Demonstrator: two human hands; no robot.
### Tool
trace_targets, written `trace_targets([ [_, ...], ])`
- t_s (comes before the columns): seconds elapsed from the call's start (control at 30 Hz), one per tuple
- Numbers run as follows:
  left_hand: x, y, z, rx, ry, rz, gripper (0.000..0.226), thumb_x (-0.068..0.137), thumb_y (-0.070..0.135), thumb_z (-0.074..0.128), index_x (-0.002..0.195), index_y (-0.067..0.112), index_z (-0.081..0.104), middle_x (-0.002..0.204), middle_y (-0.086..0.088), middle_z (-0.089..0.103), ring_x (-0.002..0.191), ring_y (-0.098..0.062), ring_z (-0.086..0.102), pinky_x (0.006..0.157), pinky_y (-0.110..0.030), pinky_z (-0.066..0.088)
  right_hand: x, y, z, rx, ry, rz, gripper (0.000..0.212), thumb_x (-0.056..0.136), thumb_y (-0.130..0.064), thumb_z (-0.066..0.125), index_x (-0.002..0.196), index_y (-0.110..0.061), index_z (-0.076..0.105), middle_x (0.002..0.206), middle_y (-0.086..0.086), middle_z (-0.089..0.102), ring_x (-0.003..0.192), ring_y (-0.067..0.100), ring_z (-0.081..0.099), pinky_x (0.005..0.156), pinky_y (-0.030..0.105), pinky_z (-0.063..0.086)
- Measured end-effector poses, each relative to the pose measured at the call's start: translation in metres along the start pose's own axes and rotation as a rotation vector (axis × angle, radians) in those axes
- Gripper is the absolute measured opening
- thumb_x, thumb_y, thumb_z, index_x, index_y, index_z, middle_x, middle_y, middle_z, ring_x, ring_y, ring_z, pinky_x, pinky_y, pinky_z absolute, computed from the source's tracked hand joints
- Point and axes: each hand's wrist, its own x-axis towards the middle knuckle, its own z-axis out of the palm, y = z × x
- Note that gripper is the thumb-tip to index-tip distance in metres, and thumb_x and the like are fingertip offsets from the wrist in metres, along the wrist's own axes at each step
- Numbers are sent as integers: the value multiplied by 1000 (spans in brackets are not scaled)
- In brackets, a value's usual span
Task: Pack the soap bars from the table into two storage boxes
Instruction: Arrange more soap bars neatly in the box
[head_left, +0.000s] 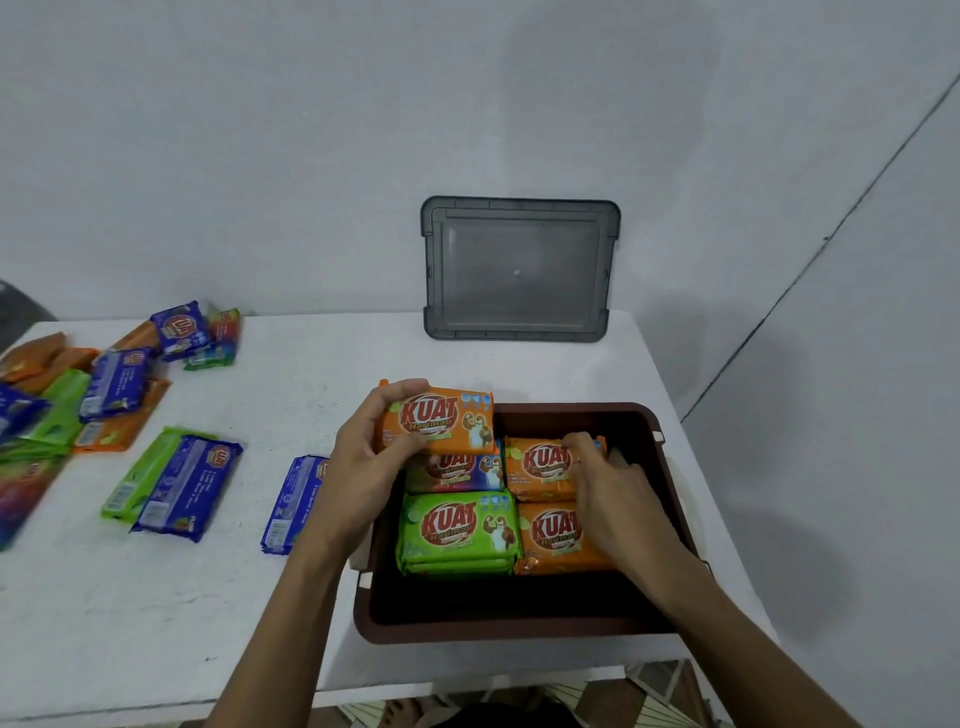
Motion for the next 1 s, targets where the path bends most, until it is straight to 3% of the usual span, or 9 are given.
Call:
trace_targets([
  [0.1,-2,3,2,-17,-20,-20,37,92,5,56,121,28,58,118,5,63,106,-14,65,76,-32,59,-3,-3,-6,-85,179,-16,39,101,-28,39,139,-24,38,131,11,49,113,29,50,90,40,48],
  [0.2,-4,6,6,-90,-88,-56,37,92,4,56,123,25,58,118,-2,63,103,-21,67,74,-34,59,-4,-13,-15,147,321,-128,41,99,-28,47,139,-24,42,134,3,52,116,19,53,95,34,48],
  [0.27,-4,8,11,-133,-144,-80,38,91,6,59,124,25,59,121,-4,62,106,-25,66,78,-41,59,-4,-22,-23,480,195,-141,40,98,-30,52,136,-33,42,129,-2,57,109,10,61,89,32,55],
  [0.37,-6,9,21,-200,-202,-119,43,82,15,65,124,27,59,121,-3,63,109,-26,65,83,-45,57,-10,-38,-30,1006,-93,-94,36,94,-25,60,126,-37,49,114,1,69,97,16,71,80,35,60],
  [0.47,-8,12,29,-153,-255,-94,42,85,17,64,124,30,58,117,1,64,106,-22,65,80,-38,57,-12,-42,-30,1180,-104,-68,30,92,-13,63,119,-26,58,112,6,71,98,25,71,83,44,58],
  [0.63,-5,14,21,174,-316,26,37,94,12,57,123,35,54,118,10,61,106,-6,62,79,-28,57,-13,-25,-35,1190,-103,-5,26,92,-6,61,112,-22,66,114,5,70,100,25,70,82,46,59],
  [0.73,-2,9,10,337,-243,128,30,97,15,53,121,31,57,116,12,63,106,-4,60,75,-22,56,-20,-9,-42,1112,-108,21,28,91,-10,63,114,-26,67,115,2,68,100,24,70,80,47,59],
  [0.87,-2,-1,-2,503,-89,197,29,96,16,53,120,30,59,106,9,64,98,3,60,67,-12,52,-32,10,-52,916,-102,20,27,91,-10,62,113,-27,64,113,-3,66,97,12,69,74,32,61],
  [1.0,-4,-7,-3,585,-70,224,29,95,16,53,121,29,60,105,10,64,97,7,58,66,-8,48,-40,25,-52,792,-142,39,23,92,-11,62,109,-27,64,116,-6,63,100,12,67,72,25,59],
])
